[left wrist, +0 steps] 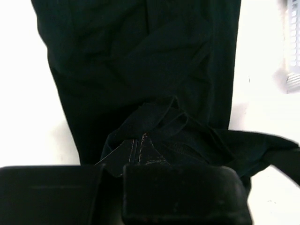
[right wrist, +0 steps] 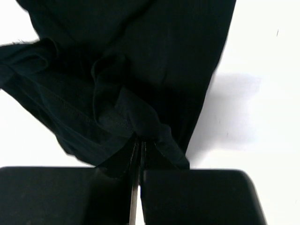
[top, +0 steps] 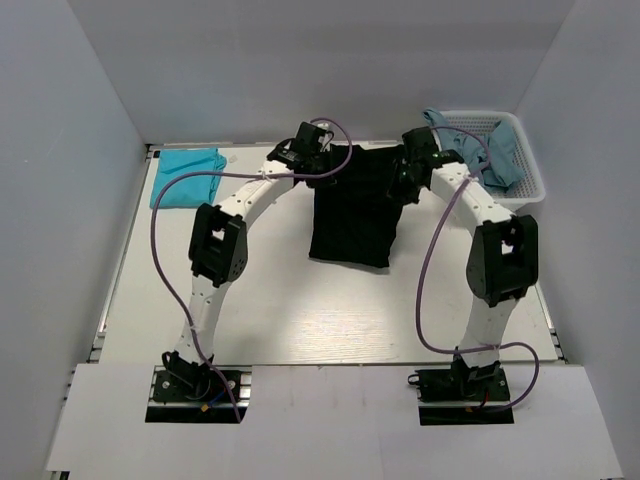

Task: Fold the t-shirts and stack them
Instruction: Fold the folded rectangular tshirt in 1/3 of the way

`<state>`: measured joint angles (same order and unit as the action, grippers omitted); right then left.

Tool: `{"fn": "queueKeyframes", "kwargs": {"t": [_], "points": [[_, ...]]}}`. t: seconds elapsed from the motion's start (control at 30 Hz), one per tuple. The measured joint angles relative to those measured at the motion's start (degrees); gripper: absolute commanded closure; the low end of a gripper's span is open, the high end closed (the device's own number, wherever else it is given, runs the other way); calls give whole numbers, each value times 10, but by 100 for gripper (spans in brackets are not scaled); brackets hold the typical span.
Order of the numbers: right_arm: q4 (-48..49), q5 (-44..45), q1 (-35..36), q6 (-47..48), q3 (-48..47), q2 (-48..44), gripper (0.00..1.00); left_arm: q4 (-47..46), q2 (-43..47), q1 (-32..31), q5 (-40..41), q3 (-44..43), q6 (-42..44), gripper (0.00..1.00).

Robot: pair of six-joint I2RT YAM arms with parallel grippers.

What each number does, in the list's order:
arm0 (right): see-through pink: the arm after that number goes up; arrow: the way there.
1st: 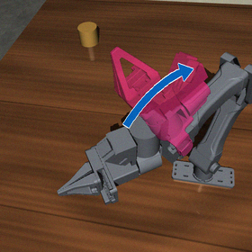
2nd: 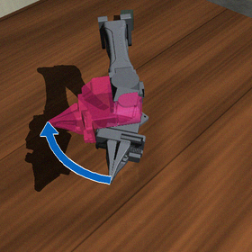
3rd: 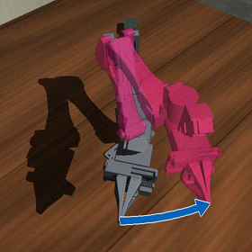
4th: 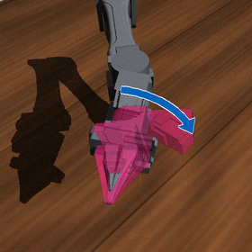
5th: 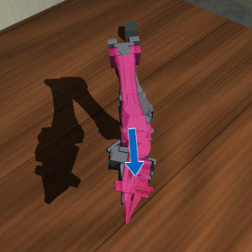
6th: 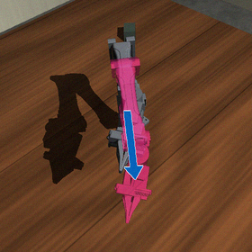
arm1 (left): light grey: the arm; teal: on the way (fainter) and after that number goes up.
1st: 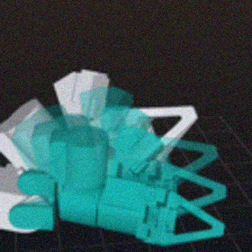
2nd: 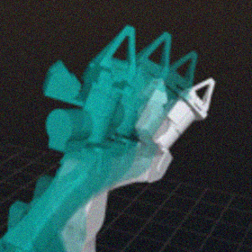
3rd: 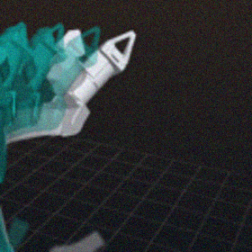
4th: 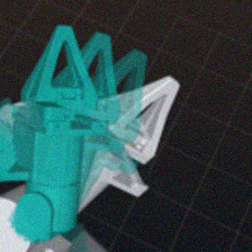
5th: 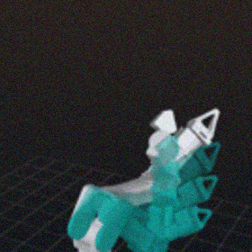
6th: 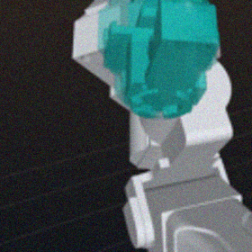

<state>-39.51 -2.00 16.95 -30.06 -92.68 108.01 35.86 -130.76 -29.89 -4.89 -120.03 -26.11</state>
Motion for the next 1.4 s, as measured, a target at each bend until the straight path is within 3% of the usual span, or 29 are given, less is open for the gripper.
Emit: {"fn": "queueKeyframes", "kwargs": {"t": [0.17,0.2,0.23,0.27,0.3,0.33,0.37,0.53,0.63,0.8,0.87,1.03,1.1,1.3,1.4], "points": [[5,-11,-16,10,-73,62,100,-44,-31,24,-65,-9,7,100],[6,-15,-19,12,-92,78,95,-50,-38,28,-75,-12,7,91],[5,-17,-21,14,-109,91,84,-55,-44,31,-83,-16,8,76],[3,-20,-24,15,-125,106,55,-61,-51,35,-91,-23,9,50],[4,-25,-27,15,-137,118,35,-64,-60,37,-97,-33,12,16],[5,-31,-31,19,-146,128,18,-66,-70,38,-102,-47,13,5],[6,-37,-34,20,-152,135,10,-68,-78,40,-106,-59,8,0],[11,-79,-45,44,-148,140,10,-56,-81,49,-112,-73,11,0],[31,-92,-47,57,-81,101,10,-39,-54,53,-106,-43,24,0],[64,-112,-47,70,136,-42,10,-26,91,54,-99,176,38,0],[76,-120,-47,76,223,-110,10,-24,153,52,-107,260,38,6],[123,-149,-48,108,355,-209,30,-55,238,44,-148,405,35,23],[135,-158,-48,119,382,-218,31,-66,238,41,-162,430,34,32],[179,-164,-36,160,394,-183,33,-85,212,36,-176,445,43,37],[191,-162,-24,174,386,-154,37,-99,196,36,-177,443,51,43]]}}
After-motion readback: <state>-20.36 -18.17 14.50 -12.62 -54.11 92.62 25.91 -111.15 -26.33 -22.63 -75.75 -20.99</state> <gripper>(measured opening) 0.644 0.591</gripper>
